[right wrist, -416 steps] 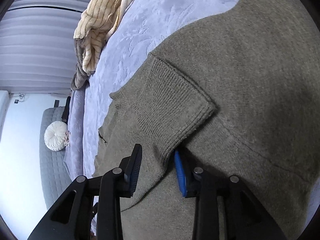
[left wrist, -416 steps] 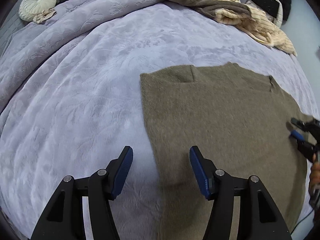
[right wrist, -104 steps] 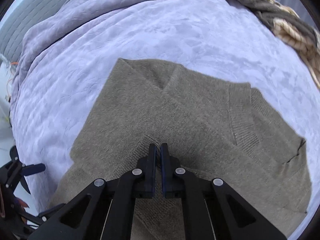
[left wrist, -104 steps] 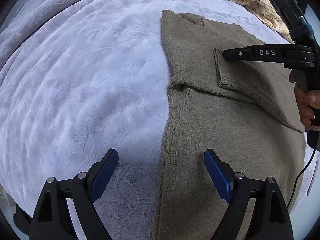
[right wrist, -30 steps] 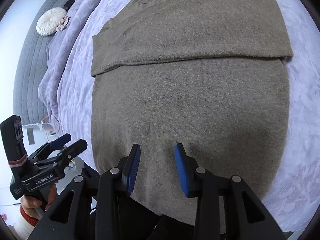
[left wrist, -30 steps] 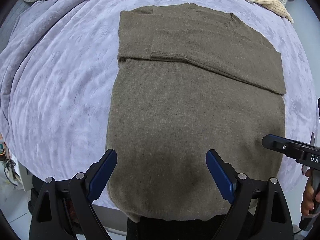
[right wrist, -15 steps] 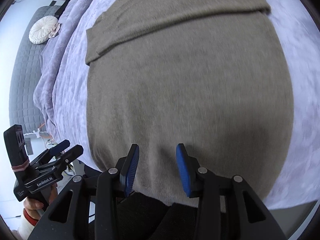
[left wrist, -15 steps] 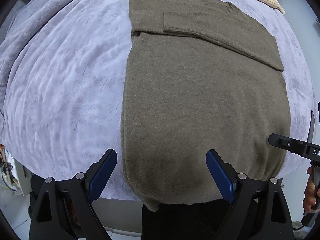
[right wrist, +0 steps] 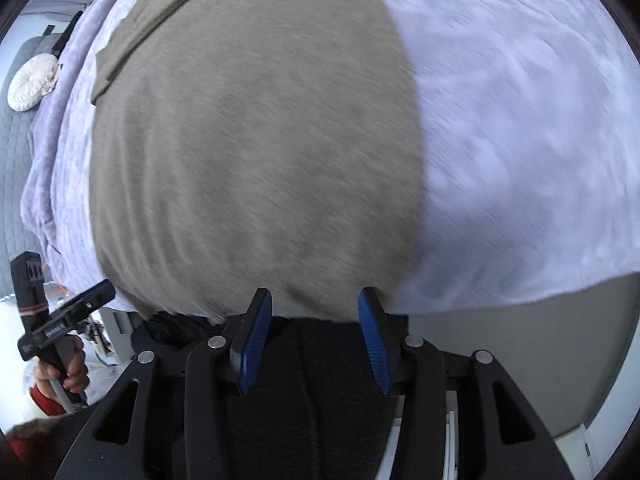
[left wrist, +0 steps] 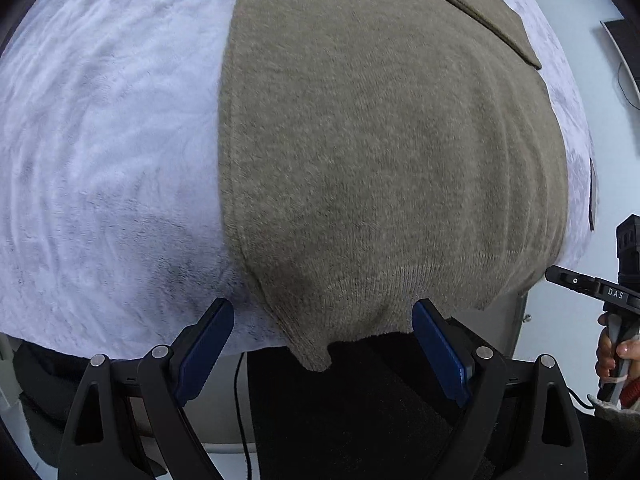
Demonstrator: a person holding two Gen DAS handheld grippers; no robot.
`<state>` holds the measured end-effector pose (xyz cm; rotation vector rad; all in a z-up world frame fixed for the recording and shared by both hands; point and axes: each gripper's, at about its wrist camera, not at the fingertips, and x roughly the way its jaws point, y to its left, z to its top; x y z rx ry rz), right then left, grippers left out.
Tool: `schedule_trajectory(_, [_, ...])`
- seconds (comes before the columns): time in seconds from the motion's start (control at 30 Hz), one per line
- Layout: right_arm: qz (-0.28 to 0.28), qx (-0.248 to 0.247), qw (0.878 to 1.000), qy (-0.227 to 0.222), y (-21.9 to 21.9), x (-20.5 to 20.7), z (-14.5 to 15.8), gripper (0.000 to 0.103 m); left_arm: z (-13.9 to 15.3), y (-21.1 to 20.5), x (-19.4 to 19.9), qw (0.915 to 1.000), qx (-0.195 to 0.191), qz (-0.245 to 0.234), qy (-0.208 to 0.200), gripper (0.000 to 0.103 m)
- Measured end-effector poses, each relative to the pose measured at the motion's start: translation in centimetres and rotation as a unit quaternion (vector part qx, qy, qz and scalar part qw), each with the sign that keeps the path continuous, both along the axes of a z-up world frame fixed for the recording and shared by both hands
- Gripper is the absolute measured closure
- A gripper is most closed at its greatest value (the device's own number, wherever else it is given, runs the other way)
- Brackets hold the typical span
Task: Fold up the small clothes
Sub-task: 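Grasp the brown sweater hem with the left tool while the right tool grasps it too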
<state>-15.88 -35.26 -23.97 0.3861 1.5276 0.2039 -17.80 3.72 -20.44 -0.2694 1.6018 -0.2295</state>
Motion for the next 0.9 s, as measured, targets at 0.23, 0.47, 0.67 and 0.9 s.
schedule_trajectory(0.23, [-0.002,-0.023,1.0,-0.004,-1.5,-1.1,-2.4,0.048,-2.7,-1.7,-0.8,0.9995,-0.018,-0.023,0.015,0.012])
schedule_trajectory(0.47, [-0.026,0.049,0.998,0.002,-1.3,-0.6,-4.4,0.071,-3.3,-0.4,-1.8,0.9998,-0.013,-0.001,0.013,0.068])
schedule_trajectory(0.67, [-0.076,0.168,0.983,-0.015,-2.8,-2.1,-2.2,0.094,0.2,1.2,-2.5,0.9958,-0.089,0.005,-0.023,0.093])
schedule_trajectory(0.9, [-0.098,0.291,0.949,-0.077,-3.7,-0.3,3.2,0.094,7.2,2.8,0.5,0.986,-0.138,0.007,-0.093,0.093])
